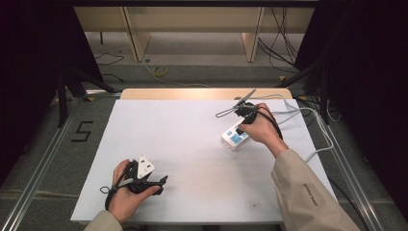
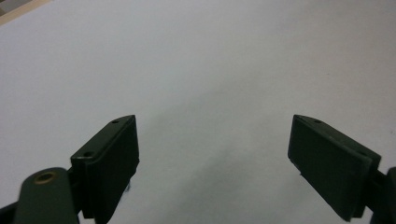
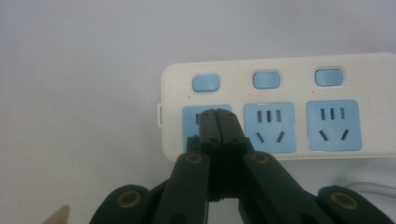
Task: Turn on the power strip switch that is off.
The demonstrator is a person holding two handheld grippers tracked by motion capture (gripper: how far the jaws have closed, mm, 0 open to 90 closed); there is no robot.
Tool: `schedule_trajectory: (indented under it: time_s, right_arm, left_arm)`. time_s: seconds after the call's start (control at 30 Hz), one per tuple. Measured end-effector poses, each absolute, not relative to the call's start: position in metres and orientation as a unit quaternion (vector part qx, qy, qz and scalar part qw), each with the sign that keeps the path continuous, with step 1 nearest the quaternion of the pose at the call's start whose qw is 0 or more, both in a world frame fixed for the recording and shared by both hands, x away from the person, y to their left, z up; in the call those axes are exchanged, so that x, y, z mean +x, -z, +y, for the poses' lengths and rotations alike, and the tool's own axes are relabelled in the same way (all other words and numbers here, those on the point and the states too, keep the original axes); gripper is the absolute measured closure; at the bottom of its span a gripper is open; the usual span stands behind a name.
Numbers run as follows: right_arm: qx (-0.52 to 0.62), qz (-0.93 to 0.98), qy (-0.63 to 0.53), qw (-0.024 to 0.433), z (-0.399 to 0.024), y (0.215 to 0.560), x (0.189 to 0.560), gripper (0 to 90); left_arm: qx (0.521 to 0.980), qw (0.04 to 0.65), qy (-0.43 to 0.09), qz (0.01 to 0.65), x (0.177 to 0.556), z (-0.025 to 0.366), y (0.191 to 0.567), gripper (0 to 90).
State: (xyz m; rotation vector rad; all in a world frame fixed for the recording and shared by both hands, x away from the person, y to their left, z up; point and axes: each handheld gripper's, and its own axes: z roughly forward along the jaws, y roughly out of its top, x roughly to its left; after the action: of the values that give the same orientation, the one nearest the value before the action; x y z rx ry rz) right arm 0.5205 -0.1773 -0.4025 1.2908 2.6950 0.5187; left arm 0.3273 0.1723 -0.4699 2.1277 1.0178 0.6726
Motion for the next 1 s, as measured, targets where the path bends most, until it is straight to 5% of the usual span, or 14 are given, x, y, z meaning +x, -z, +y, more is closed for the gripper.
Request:
schedule_trajectory:
  time_s: [1.0]
  right_arm:
    - [0.438, 0.881, -0.17, 0.047, -0.168, 0.409, 0.538, 90.0]
  left_arm:
    - [0.818, 0.336, -0.258, 0.388, 0.327, 0.171, 0.47, 16.1]
